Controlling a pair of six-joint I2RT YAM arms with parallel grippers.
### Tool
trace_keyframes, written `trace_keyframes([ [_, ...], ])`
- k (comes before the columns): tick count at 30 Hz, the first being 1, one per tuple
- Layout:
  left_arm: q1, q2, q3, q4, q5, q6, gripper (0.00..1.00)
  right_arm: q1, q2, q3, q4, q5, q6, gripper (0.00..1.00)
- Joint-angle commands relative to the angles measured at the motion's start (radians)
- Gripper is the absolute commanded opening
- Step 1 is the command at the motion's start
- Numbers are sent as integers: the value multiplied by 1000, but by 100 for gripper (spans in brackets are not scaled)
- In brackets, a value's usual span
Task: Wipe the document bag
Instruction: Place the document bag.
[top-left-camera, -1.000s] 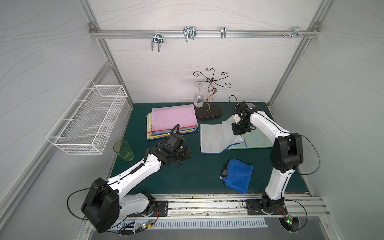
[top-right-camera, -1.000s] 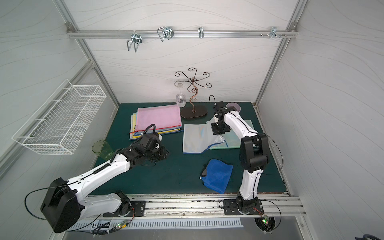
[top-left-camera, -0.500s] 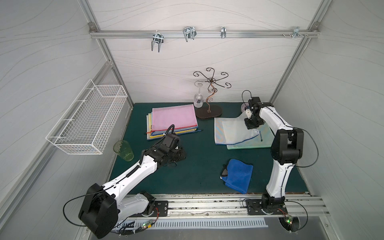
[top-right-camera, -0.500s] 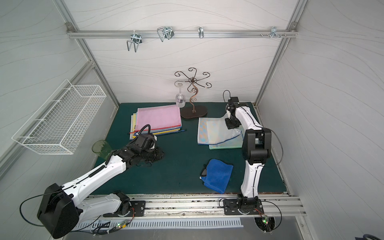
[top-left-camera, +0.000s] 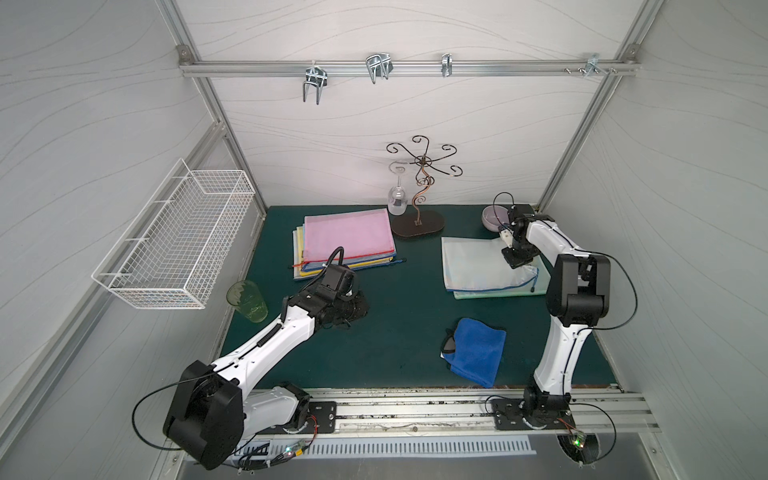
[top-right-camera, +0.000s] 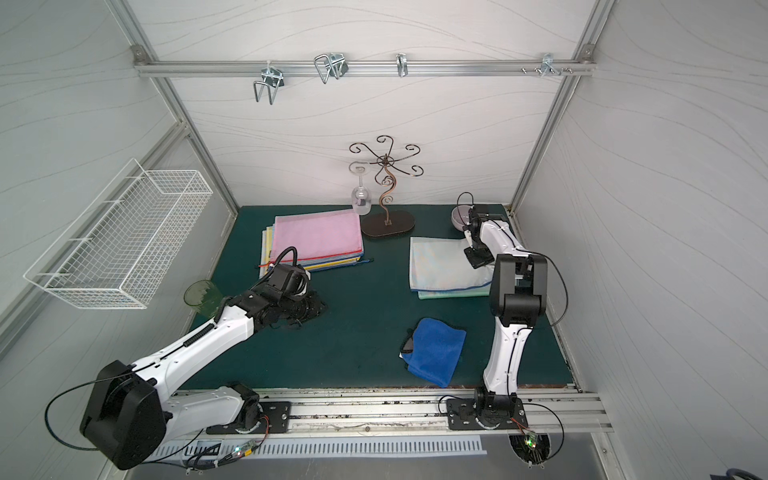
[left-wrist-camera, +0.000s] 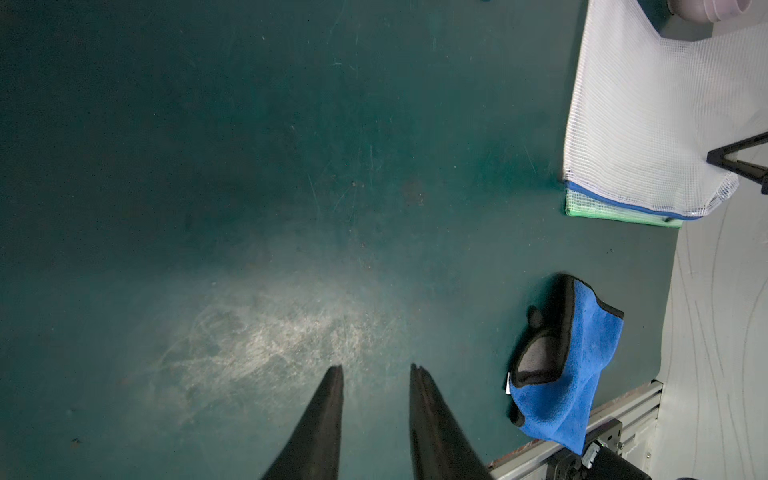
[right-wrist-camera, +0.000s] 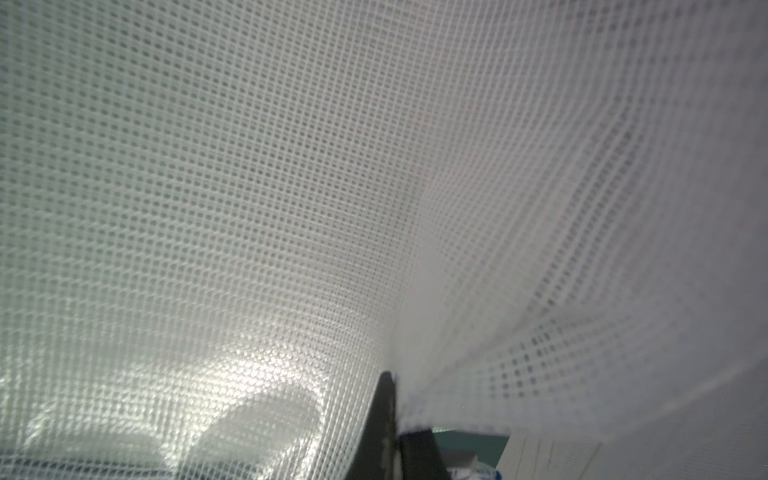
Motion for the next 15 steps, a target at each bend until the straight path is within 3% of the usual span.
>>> trace_keyframes([
  [1, 15, 25, 43, 16, 31, 18, 31, -16, -17, -21, 76, 44, -58, 0],
  [11, 35, 67, 63, 16, 44, 31, 31, -25, 27, -24, 126, 37, -83, 0],
  [15, 45, 83, 69, 23, 54, 31, 31, -25, 38, -21, 128, 34, -77, 15],
])
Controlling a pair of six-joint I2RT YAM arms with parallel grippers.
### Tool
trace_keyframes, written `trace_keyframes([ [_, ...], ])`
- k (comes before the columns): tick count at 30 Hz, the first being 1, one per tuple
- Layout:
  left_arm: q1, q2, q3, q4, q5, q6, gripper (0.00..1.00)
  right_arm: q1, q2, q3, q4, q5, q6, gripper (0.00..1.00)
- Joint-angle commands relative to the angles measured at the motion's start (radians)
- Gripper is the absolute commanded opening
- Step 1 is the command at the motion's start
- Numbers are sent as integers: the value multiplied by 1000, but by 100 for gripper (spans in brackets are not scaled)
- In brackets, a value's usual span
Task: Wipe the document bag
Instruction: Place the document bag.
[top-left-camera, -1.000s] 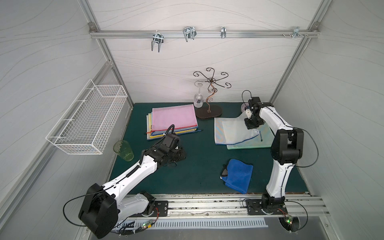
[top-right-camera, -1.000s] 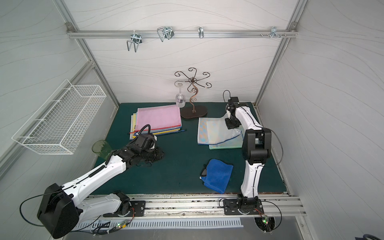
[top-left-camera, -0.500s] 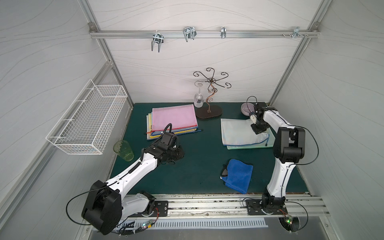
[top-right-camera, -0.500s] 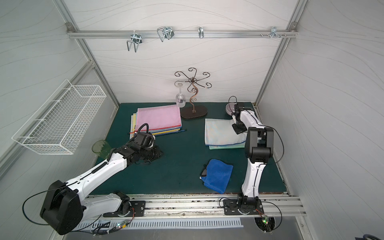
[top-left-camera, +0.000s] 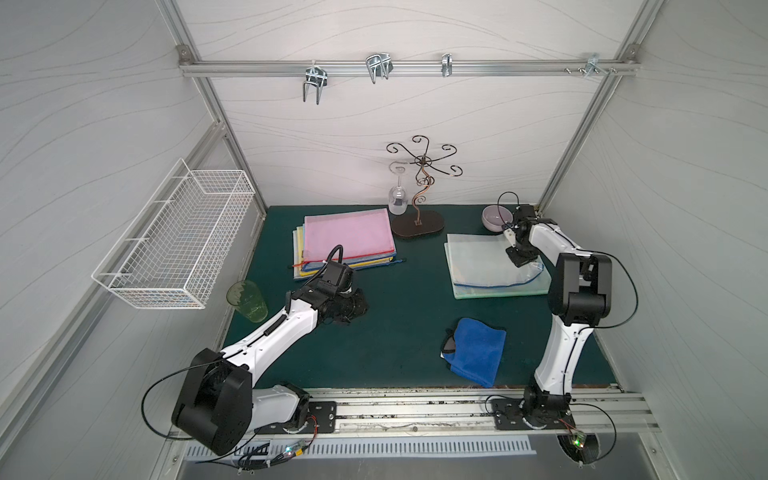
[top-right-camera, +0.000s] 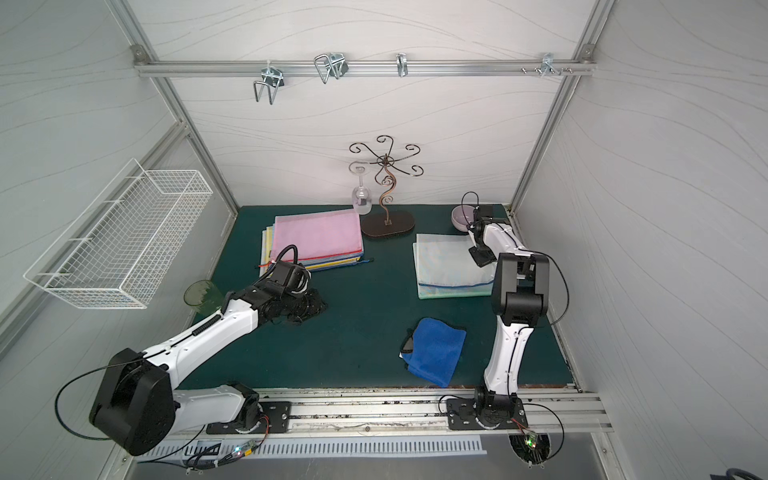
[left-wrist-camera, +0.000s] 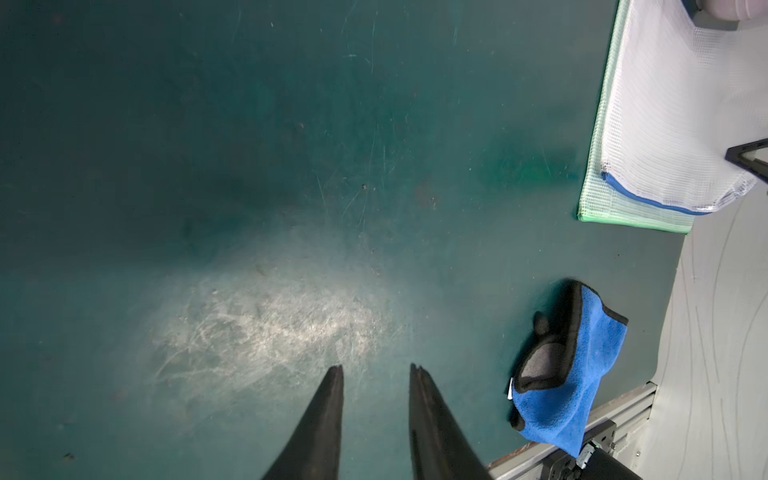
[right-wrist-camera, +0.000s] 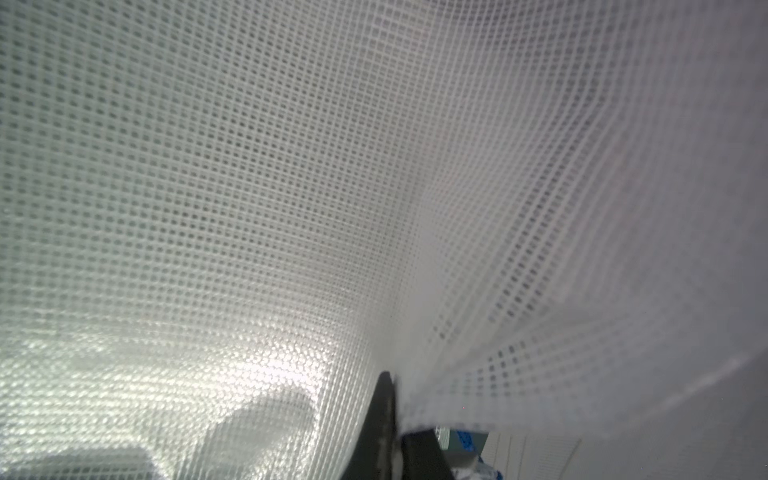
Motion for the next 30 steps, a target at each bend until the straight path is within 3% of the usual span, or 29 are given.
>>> trace_keyframes([
  [1, 11, 21, 46, 22, 17, 21, 31, -4, 23, 1, 9, 3, -5, 17],
  [6, 14, 27, 51, 28, 22, 22, 31, -8, 18, -4, 37, 43, 12, 47],
  [13, 16, 19, 50, 31, 14, 19, 32, -7, -25, -7, 64, 71, 90, 74],
  [14, 16, 16, 49, 32, 12, 17, 32, -1, -40, -12, 65, 60, 111, 82],
  [15, 17, 15, 50, 34, 11, 16, 33, 7, -57, -22, 68, 51, 132, 98],
  [21, 101, 0, 58, 33, 19, -4, 37, 93, -168, -40, 33, -77, 301, 99],
  [25, 206, -12, 70, 22, -4, -22, 46, 158, -234, -25, -26, -326, 473, 99],
  [30, 304, 57, 128, 39, -60, -54, 55, 296, -357, -127, 9, -565, 656, 99],
])
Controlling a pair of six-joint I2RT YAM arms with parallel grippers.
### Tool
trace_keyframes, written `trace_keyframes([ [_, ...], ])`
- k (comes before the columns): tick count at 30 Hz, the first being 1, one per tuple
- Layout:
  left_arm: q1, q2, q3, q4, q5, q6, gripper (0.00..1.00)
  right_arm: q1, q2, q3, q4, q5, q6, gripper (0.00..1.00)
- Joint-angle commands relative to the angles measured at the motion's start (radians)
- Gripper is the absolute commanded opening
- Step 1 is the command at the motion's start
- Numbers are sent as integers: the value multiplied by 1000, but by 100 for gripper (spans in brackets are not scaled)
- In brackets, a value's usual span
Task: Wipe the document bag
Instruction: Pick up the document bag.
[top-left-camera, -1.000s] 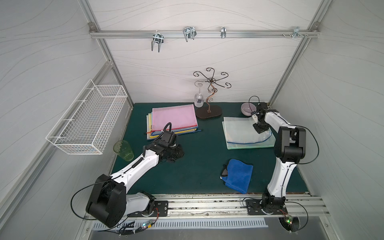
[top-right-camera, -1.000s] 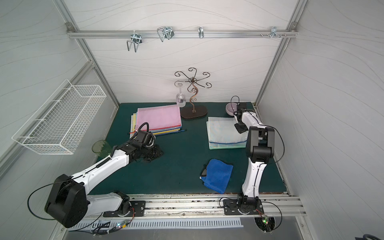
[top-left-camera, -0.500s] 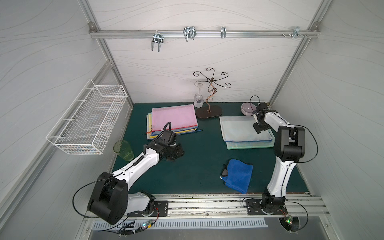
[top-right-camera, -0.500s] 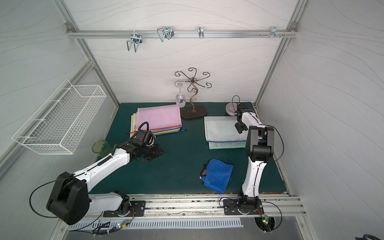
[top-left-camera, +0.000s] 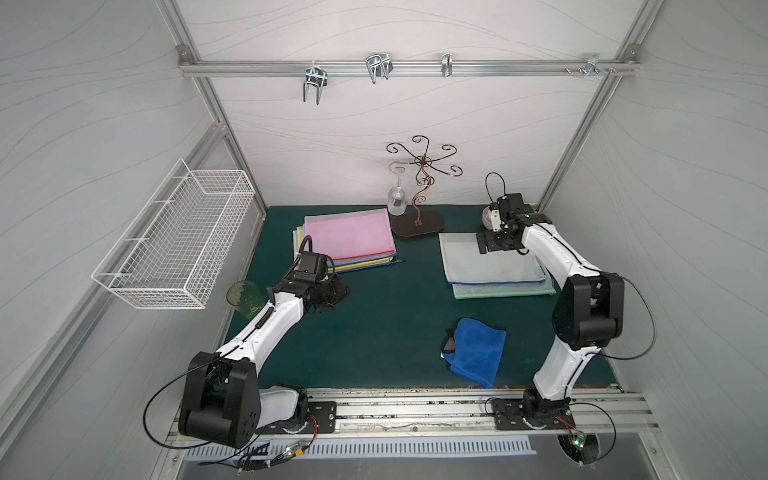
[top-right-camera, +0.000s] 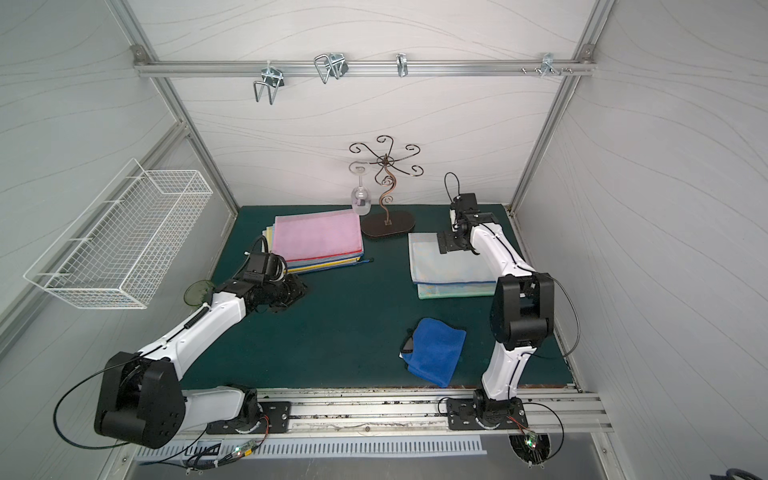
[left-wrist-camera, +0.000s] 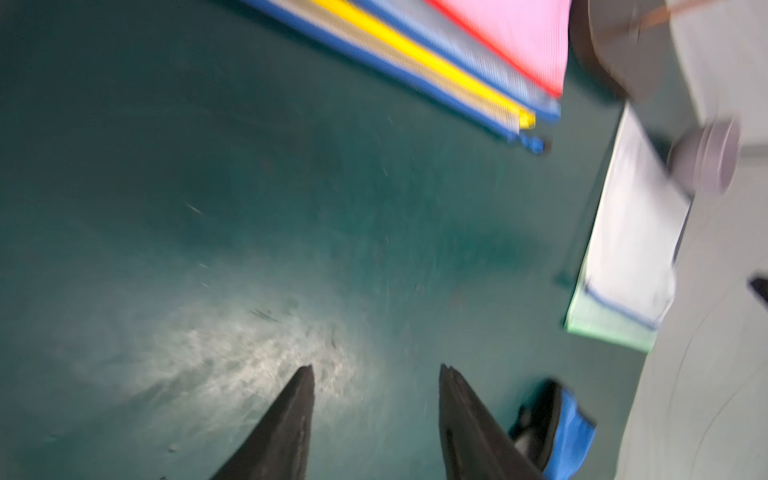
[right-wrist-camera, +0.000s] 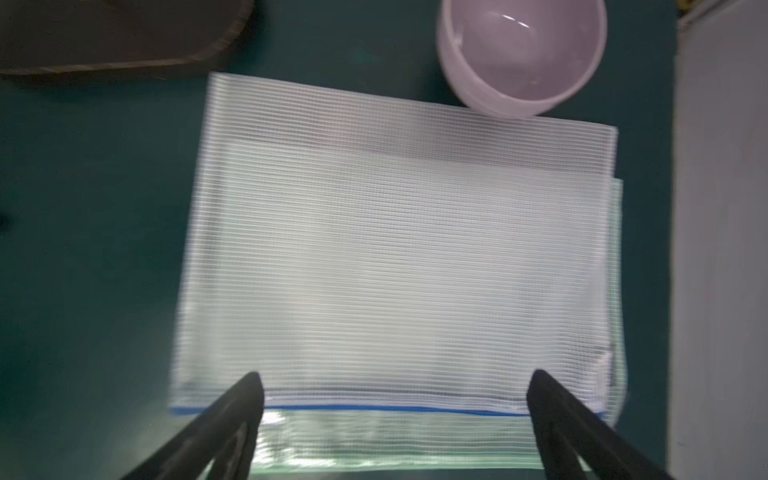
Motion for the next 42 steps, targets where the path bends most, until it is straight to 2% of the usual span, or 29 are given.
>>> trace_keyframes([
  [1, 55, 61, 89, 39, -47, -34, 55, 87, -86, -77, -10, -238, 199, 99],
  [6, 114, 207, 198, 117, -94, -99, 53, 215, -122, -86, -63, -368, 262, 99],
  [12, 166, 392, 334, 157, -129, -159, 46, 265, -131, -80, -115, -436, 234, 99],
  [20, 193, 538, 425, 181, -177, -188, 51, 266, -110, -84, -96, -465, 227, 99],
  [26, 219, 593, 450, 203, -194, -193, 55, 258, -66, -46, -119, -456, 213, 99],
  [42, 240, 725, 490, 278, -184, -213, 55, 244, -19, -23, -125, -455, 224, 99],
])
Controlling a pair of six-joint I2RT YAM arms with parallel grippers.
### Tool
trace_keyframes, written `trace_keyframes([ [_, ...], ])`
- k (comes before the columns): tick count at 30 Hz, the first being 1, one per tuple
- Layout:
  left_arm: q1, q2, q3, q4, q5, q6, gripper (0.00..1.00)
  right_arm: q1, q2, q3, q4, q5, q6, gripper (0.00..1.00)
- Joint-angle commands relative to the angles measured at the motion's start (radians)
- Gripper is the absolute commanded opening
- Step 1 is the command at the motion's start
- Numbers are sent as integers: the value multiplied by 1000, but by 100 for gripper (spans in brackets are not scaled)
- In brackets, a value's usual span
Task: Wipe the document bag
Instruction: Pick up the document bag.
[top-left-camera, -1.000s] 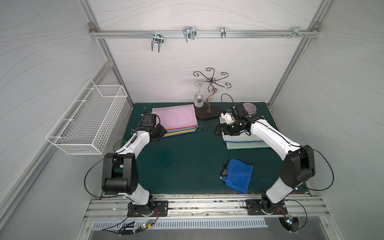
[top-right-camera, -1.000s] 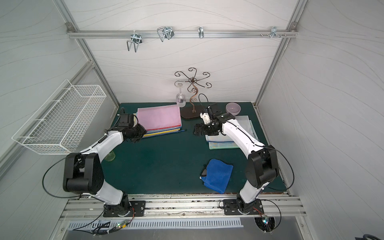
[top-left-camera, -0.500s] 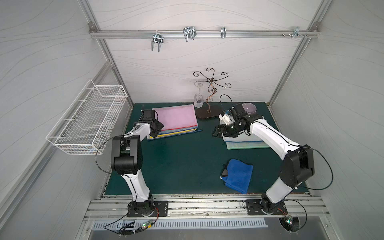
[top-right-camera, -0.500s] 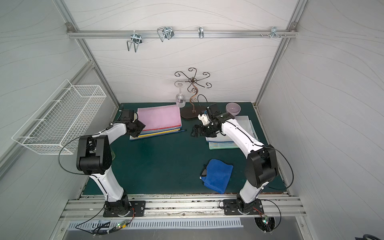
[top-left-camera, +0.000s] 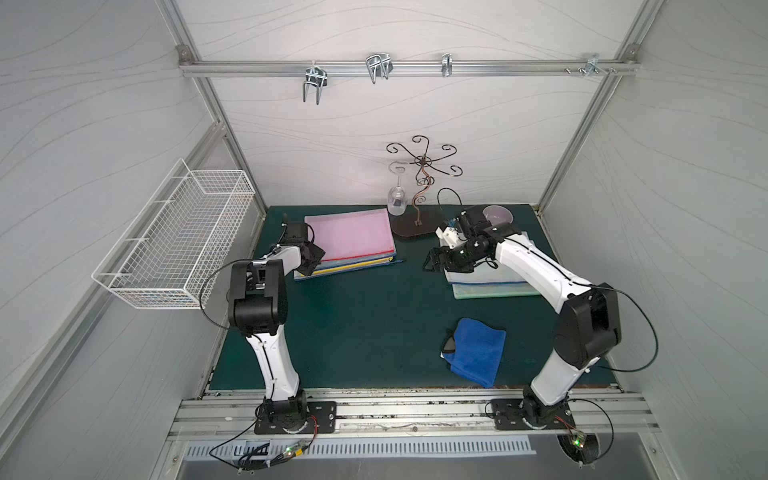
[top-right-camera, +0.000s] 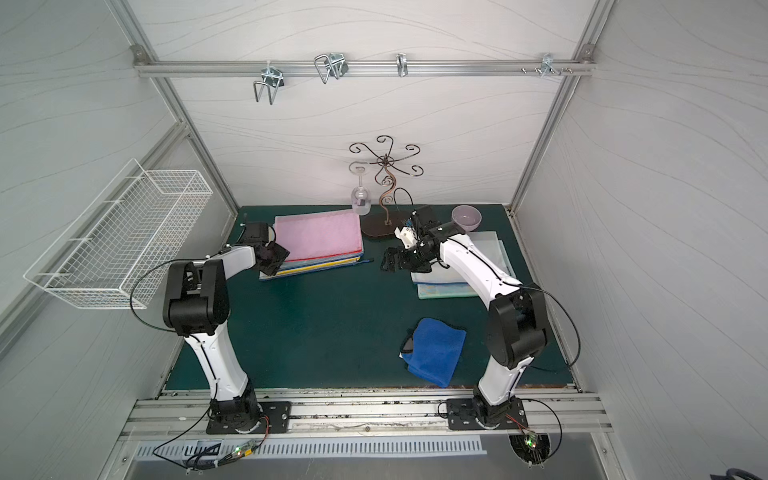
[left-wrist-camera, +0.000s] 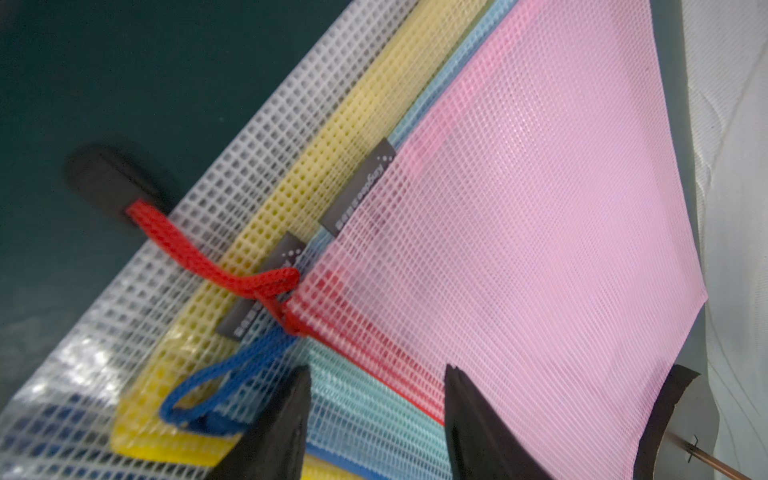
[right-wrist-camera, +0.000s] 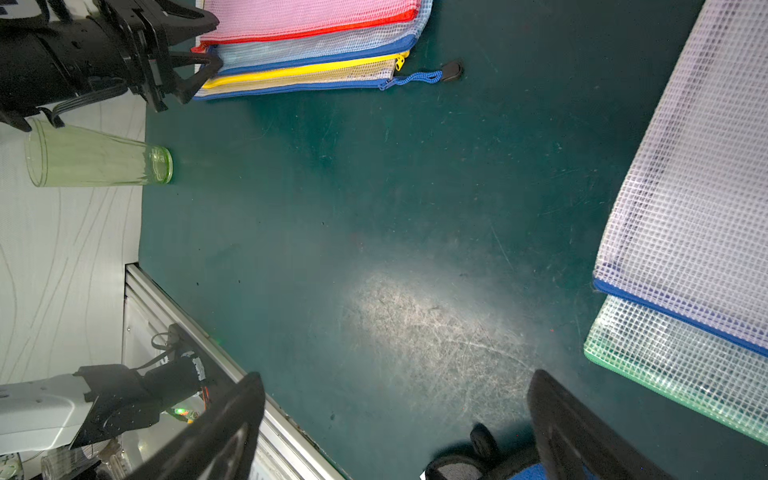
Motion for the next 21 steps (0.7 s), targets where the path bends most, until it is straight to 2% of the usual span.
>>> trace_keyframes([
  [1, 6, 19, 39, 41, -16, -18, 55, -6, 19, 11, -24, -10, 1, 99],
  [4, 7, 25, 36, 64, -14, -21, 54, -6, 25, 12, -19, -14, 4, 99],
  [9, 6, 44, 19, 143, 11, -30, 43, -6, 38, 18, -6, -26, 13, 99],
  [16, 6, 52, -19, 215, 34, -50, 41, -4, 45, 17, 9, -31, 25, 99],
  [21, 7, 72, -18, 235, 54, -45, 31, 3, 49, 17, 21, -31, 30, 99],
])
